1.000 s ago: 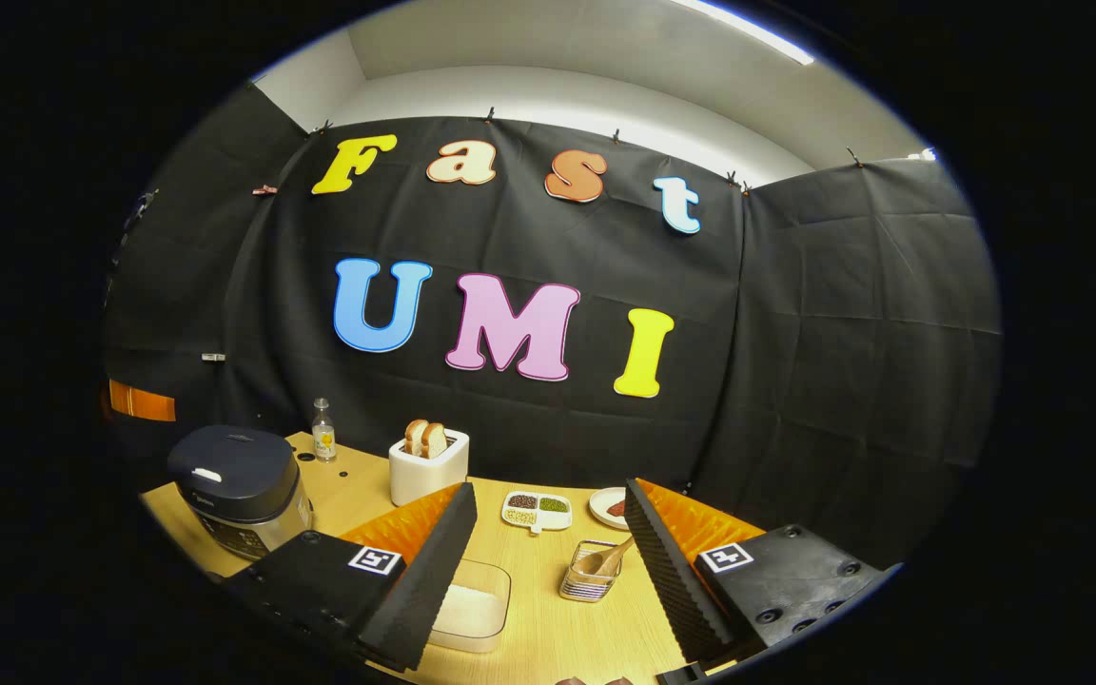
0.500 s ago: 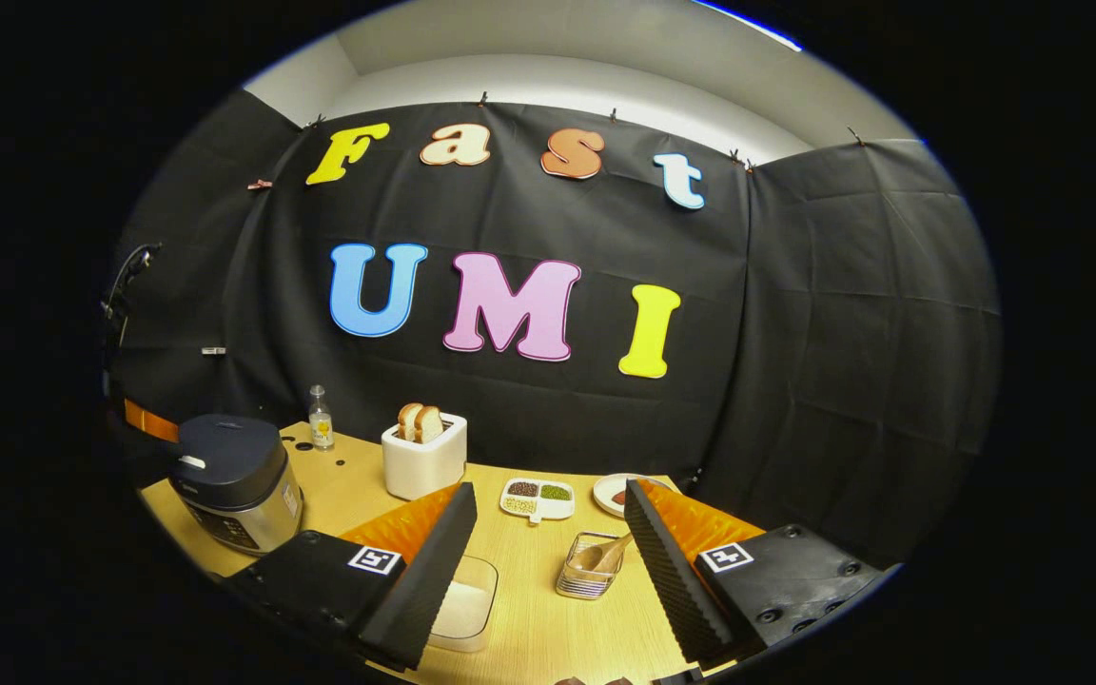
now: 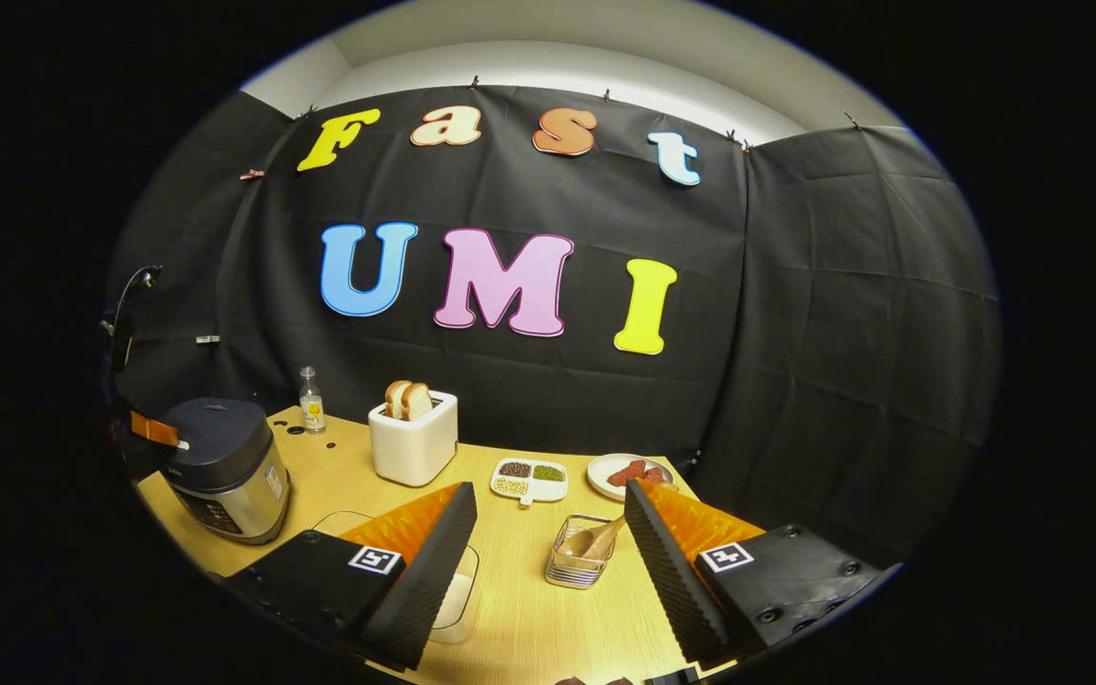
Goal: Close the left gripper, press the button to open the rice cooker; take a wooden spoon from the chopstick holder with the right hand, scoop a spoonful of rice and pour it into the rice cooker, then put the wooden spoon back into the chopstick holder.
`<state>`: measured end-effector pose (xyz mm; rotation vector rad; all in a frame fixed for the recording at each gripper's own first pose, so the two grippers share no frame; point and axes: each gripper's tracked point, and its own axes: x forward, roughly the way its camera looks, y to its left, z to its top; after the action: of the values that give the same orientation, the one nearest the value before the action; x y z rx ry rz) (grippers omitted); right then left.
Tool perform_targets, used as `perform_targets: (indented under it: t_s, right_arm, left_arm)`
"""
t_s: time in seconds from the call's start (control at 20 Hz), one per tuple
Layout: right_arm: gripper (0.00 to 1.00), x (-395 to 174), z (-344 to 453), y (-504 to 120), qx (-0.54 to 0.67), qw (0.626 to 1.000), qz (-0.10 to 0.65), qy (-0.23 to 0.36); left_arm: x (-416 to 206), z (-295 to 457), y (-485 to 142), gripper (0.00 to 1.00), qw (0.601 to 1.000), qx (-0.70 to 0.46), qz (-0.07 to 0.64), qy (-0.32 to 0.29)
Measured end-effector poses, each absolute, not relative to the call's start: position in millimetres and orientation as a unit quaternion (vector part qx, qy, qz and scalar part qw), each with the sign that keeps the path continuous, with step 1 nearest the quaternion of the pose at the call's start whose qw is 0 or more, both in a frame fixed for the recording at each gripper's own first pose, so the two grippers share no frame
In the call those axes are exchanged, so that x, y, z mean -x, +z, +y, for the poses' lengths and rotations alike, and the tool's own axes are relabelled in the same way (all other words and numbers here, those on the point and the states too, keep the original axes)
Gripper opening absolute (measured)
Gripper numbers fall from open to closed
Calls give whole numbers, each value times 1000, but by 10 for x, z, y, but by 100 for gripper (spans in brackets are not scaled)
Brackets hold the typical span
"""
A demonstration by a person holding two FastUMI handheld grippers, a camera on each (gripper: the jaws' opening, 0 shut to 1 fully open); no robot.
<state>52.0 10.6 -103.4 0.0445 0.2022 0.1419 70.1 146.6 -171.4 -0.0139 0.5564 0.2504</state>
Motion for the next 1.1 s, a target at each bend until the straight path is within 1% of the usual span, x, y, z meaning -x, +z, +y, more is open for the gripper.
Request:
perform_targets:
  t_s: [0.1, 0.2, 0.25, 0.35, 0.5, 0.6, 0.75, 0.9, 1.0, 1.1]
  right_arm:
    - [98, -545, 97, -1073, -22, 992, 105, 71]
    - [98, -569, 90, -1087, -22, 992, 106, 71]
    - [98, -585, 84, -1095, -22, 992, 106, 70]
    - [98, -589, 95, -1088, -23, 992, 106, 70]
    - [98, -595, 113, -1078, -20, 992, 104, 73]
    - [98, -593, 119, -1066, -19, 992, 104, 75]
    - [98, -599, 102, -1035, -15, 992, 100, 73]
    - [98, -611, 58, -1001, -10, 993, 96, 69]
    - [98, -635, 20, -1013, -11, 993, 97, 64]
    - [98, -660, -30, -1034, -13, 993, 100, 59]
  left_arm:
    - [-710, 1461, -1729, 6, 949, -14, 283, 135]
    - [-714, 1456, -1772, 6, 948, -6, 287, 140]
    - [-690, 1454, -1733, 6, 951, 6, 274, 141]
    - [-735, 1486, -1765, 7, 949, 39, 279, 140]
    - [-710, 1445, -1629, 6, 957, 25, 258, 134]
    - [-711, 1457, -1395, 6, 965, 21, 217, 148]
    - [-707, 1461, -853, 6, 974, 17, 143, 174]
    - [-640, 1404, -379, 6, 978, -27, 79, 190]
    - [-565, 1284, -288, 7, 980, -37, 67, 182]
    - [-517, 1128, -418, 5, 985, -12, 77, 157]
